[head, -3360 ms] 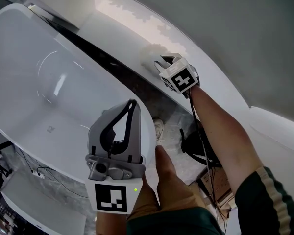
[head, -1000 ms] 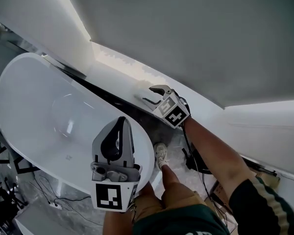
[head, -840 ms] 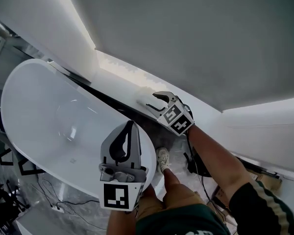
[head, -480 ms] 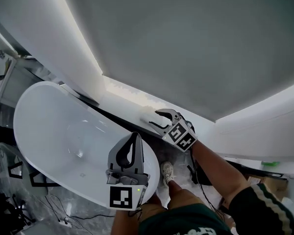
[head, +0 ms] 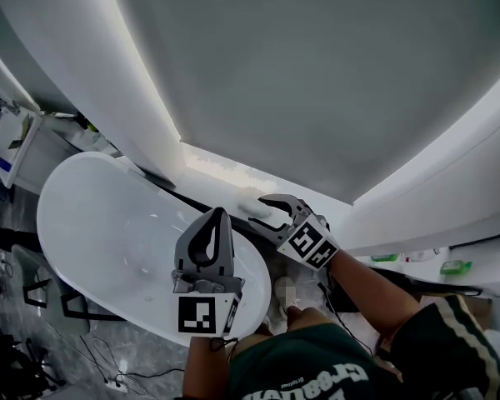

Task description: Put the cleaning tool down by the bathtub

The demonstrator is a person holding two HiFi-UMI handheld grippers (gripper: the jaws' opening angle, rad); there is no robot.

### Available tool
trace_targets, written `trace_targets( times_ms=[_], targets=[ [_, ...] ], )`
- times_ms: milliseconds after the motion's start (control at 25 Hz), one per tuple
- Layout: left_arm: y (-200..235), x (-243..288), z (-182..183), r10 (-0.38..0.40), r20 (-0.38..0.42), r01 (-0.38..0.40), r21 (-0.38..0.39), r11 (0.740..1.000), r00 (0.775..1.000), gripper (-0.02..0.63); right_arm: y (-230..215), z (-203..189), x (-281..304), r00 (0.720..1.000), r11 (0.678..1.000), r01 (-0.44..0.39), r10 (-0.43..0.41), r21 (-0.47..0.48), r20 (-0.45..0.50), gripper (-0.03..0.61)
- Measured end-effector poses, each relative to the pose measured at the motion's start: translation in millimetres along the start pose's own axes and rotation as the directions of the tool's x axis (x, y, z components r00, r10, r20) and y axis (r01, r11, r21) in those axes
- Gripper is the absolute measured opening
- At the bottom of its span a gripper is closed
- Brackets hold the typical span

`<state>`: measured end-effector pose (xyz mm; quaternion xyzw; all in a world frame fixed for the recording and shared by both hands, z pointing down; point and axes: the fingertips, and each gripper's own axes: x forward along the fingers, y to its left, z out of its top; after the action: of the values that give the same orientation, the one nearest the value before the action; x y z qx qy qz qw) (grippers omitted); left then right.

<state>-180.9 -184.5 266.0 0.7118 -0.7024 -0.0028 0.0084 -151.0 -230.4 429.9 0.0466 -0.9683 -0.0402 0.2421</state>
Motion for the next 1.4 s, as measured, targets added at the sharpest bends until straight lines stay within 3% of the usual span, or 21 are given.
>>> trace_targets(
  times_ms=[200,480,840,1040,1160,1400],
  targets=[
    [-2,-16,24,-0.007,0.023,0.006,0.02,1.0,1.0,0.009,11,52,-37,0.992,0.999,0.05,-0.051,0.007,0.119,0.196],
    [-11,-32,46,-0.016,0.034,0.015,0.042,0.999,0.999,0.009,19,110,-81,0.959,0.994,0.112,-0.109,0.005,0.26,0.196],
    [-9,-42,62,-0.017,0.042,0.015,0.05,0.999,0.999,0.009,28,162,-134,0.88,0.983,0.182,-0.169,0.014,0.445,0.195],
    [-15,-43,66,-0.031,0.049,0.028,0.055,0.998,0.998,0.009,36,169,-156,0.861,0.981,0.193,-0.178,0.017,0.477,0.194],
    [-18,-42,68,-0.036,0.048,0.033,0.063,0.997,0.998,0.009,37,170,-166,0.846,0.977,0.213,-0.193,0.016,0.497,0.162],
    [-30,-40,73,-0.061,0.059,0.057,0.073,0.996,0.996,0.009,38,171,-180,0.828,0.974,0.224,-0.206,0.03,0.521,0.039]
  ],
)
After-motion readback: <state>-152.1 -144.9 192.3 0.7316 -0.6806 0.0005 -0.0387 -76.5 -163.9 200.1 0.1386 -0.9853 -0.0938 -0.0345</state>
